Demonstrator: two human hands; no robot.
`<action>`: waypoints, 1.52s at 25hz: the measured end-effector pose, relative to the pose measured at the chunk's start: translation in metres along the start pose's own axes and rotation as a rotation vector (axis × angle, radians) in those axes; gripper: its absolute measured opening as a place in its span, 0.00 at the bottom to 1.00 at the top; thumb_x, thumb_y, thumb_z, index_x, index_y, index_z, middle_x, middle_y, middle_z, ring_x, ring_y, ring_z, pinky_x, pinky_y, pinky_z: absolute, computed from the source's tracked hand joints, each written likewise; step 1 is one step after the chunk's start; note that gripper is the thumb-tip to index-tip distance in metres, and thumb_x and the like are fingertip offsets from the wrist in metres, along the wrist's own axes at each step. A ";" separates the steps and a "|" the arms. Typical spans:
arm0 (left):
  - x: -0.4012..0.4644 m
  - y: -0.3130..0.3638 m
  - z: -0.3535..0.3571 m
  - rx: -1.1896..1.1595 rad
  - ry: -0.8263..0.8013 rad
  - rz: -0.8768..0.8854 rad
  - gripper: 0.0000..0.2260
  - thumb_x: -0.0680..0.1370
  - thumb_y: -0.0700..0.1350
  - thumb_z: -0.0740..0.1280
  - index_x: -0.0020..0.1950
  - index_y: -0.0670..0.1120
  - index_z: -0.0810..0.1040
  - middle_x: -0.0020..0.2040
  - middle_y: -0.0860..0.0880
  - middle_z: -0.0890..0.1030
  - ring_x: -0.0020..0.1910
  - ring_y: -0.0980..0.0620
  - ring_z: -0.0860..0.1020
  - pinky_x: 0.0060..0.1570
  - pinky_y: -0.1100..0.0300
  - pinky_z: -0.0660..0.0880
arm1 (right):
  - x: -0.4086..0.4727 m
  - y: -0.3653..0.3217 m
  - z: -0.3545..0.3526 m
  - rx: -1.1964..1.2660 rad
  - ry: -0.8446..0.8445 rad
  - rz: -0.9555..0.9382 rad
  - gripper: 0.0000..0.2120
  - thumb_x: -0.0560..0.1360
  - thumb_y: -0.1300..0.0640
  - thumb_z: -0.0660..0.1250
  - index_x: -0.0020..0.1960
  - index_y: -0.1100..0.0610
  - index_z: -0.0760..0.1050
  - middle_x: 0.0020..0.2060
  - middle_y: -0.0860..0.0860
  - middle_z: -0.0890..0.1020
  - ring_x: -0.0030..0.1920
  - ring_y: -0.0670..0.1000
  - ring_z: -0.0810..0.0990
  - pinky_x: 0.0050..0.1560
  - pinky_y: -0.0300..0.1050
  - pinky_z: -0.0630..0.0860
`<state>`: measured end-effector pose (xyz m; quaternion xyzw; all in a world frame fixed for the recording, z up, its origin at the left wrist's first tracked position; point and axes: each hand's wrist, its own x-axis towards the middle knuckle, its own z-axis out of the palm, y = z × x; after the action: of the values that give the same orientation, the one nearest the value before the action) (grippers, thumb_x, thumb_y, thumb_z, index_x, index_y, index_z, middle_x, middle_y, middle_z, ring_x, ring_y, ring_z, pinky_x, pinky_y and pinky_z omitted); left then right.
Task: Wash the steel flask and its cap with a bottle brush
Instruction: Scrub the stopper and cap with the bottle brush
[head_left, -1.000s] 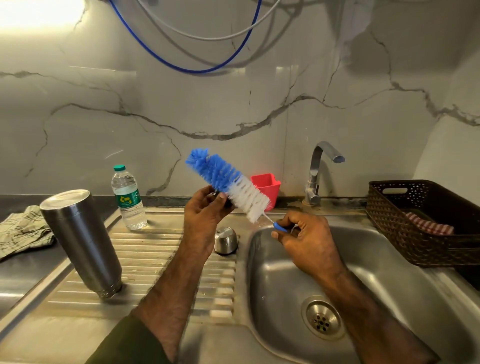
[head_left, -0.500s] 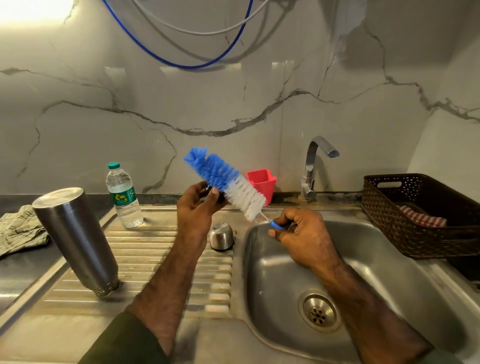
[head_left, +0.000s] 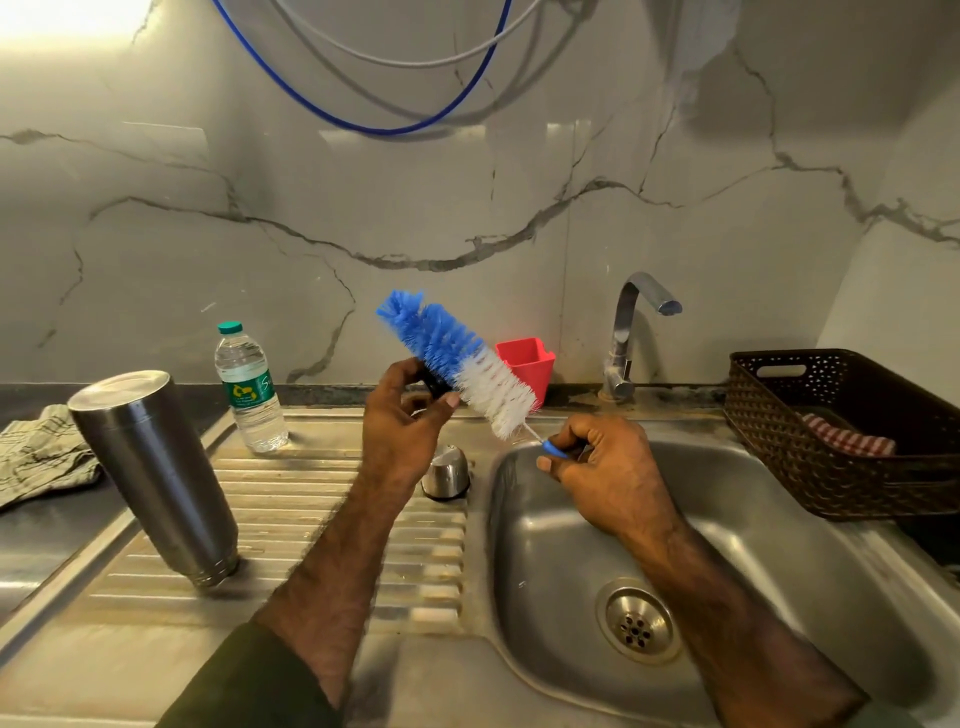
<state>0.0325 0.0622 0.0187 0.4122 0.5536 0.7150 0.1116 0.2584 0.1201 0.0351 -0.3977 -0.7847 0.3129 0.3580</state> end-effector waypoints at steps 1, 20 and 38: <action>-0.004 0.001 0.002 0.037 -0.053 0.028 0.21 0.75 0.31 0.78 0.64 0.46 0.80 0.58 0.44 0.86 0.53 0.51 0.86 0.53 0.57 0.84 | 0.001 -0.001 0.000 0.022 0.015 0.001 0.09 0.71 0.59 0.80 0.40 0.49 0.82 0.37 0.44 0.83 0.39 0.44 0.81 0.38 0.31 0.74; -0.010 0.020 0.018 -0.853 0.095 -0.427 0.07 0.81 0.40 0.71 0.54 0.36 0.81 0.51 0.39 0.87 0.51 0.43 0.87 0.48 0.54 0.85 | -0.005 0.005 0.015 0.253 0.091 -0.053 0.06 0.72 0.62 0.79 0.42 0.53 0.85 0.33 0.47 0.84 0.29 0.45 0.78 0.34 0.43 0.79; -0.017 0.020 0.016 -0.443 -0.183 -0.342 0.14 0.73 0.38 0.77 0.55 0.41 0.78 0.51 0.38 0.86 0.47 0.40 0.87 0.50 0.46 0.86 | 0.009 0.010 -0.007 0.025 0.120 -0.227 0.07 0.71 0.58 0.81 0.43 0.49 0.84 0.39 0.40 0.83 0.42 0.42 0.81 0.43 0.35 0.79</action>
<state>0.0605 0.0554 0.0288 0.3413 0.4329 0.7493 0.3670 0.2640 0.1344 0.0339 -0.3201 -0.7978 0.2556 0.4424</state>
